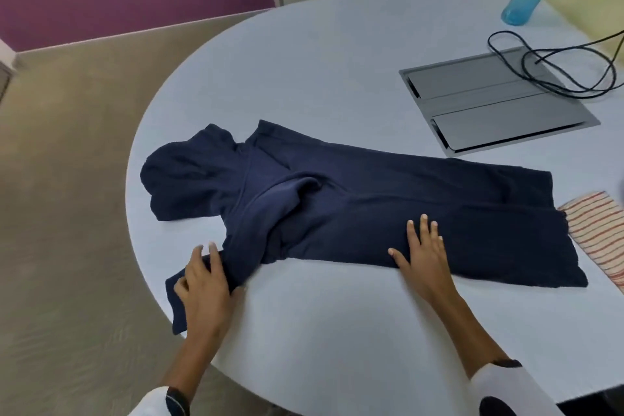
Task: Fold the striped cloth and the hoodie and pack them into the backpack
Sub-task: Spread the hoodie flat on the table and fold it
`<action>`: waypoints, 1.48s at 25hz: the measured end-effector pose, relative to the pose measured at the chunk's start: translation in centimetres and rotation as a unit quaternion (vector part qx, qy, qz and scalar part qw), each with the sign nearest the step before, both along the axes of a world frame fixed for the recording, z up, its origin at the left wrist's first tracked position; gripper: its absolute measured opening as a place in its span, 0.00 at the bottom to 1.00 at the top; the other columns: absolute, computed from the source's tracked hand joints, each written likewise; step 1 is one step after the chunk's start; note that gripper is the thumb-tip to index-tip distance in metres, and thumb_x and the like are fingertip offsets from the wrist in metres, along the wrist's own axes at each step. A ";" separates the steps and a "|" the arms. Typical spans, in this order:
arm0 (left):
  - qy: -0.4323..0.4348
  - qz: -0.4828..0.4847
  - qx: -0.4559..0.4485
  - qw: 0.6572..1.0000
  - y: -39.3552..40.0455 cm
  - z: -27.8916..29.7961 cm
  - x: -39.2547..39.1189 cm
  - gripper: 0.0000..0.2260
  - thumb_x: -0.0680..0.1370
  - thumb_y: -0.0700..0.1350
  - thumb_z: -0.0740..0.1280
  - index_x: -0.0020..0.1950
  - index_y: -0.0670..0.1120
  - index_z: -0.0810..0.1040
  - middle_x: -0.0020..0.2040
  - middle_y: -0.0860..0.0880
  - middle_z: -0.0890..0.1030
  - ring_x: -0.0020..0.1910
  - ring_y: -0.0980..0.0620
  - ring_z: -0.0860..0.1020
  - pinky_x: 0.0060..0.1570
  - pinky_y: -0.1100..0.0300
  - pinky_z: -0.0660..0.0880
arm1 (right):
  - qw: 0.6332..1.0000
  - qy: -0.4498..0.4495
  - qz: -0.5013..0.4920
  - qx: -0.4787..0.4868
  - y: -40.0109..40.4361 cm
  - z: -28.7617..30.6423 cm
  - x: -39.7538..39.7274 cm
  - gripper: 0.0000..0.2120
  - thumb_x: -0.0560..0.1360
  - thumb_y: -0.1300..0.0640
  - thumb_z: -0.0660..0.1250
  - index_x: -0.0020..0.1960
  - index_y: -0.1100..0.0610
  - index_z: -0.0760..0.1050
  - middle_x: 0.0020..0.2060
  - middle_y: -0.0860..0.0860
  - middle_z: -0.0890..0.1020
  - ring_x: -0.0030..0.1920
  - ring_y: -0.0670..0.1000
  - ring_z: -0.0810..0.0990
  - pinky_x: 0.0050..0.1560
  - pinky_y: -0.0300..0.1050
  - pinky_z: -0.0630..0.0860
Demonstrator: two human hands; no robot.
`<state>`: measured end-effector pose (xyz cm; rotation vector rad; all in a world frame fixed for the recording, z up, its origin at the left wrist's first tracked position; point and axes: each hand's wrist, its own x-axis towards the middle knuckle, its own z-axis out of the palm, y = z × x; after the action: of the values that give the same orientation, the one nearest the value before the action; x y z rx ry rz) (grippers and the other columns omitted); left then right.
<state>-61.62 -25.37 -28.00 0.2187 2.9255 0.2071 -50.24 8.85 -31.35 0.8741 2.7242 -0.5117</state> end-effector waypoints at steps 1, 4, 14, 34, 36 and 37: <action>-0.019 0.001 0.006 1.000 -0.7 0.1 -0.2 0.18 0.71 0.44 0.72 0.59 0.42 0.76 0.62 0.41 0.74 0.60 0.40 0.72 0.58 0.43 0.65 | 1.000 0.004 0.002 -0.019 -1.1 0.3 -0.4 0.35 0.80 0.43 0.56 0.78 0.58 0.46 0.77 0.57 0.41 0.77 0.57 0.38 0.76 0.51 0.42; -0.001 0.010 0.108 0.994 -0.8 2.6 -0.8 0.02 0.74 0.41 0.64 0.41 0.45 0.74 0.39 0.49 0.79 0.38 0.45 0.76 0.39 0.54 0.68 | 0.993 0.038 -0.001 -0.114 -4.3 1.9 -1.7 0.32 0.79 0.45 0.60 0.77 0.56 0.53 0.78 0.55 0.47 0.77 0.54 0.43 0.75 0.50 0.47; -0.104 0.102 0.523 0.840 9.6 12.9 -1.5 0.07 0.74 0.34 0.63 0.47 0.43 0.68 0.39 0.48 0.73 0.34 0.54 0.74 0.32 0.69 0.72 | 0.848 0.161 0.074 -0.500 -10.0 13.1 -4.3 0.34 0.66 0.41 0.74 0.69 0.47 0.68 0.59 0.46 0.80 0.59 0.45 0.78 0.59 0.40 0.76; -0.021 -0.010 0.204 0.979 3.7 0.0 -3.8 0.09 0.75 0.47 0.68 0.48 0.48 0.69 0.44 0.50 0.77 0.38 0.49 0.75 0.36 0.57 0.69 | 0.621 0.503 -0.409 -0.441 10.6 20.8 0.3 0.05 0.74 0.57 0.69 0.48 0.58 0.77 0.36 0.50 0.85 0.43 0.50 0.85 0.40 0.49 0.83; -0.005 0.005 0.202 0.979 3.7 0.2 -4.2 0.09 0.77 0.45 0.66 0.43 0.47 0.66 0.37 0.50 0.76 0.33 0.49 0.72 0.33 0.57 0.66 | 0.645 0.464 -0.408 -0.450 11.8 20.4 1.3 0.09 0.70 0.59 0.74 0.47 0.59 0.76 0.35 0.51 0.85 0.45 0.52 0.84 0.36 0.49 0.82; -0.004 0.008 0.200 0.980 3.8 0.2 -4.4 0.08 0.77 0.45 0.65 0.42 0.47 0.66 0.36 0.50 0.76 0.32 0.48 0.72 0.32 0.57 0.66 | 0.650 0.439 -0.415 -0.461 12.5 19.7 1.9 0.20 0.60 0.60 0.81 0.46 0.60 0.76 0.34 0.52 0.85 0.44 0.53 0.84 0.33 0.49 0.82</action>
<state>-66.02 -21.57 -27.83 0.2523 2.8480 0.7985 -48.39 21.30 -11.63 1.7175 1.7266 -2.7610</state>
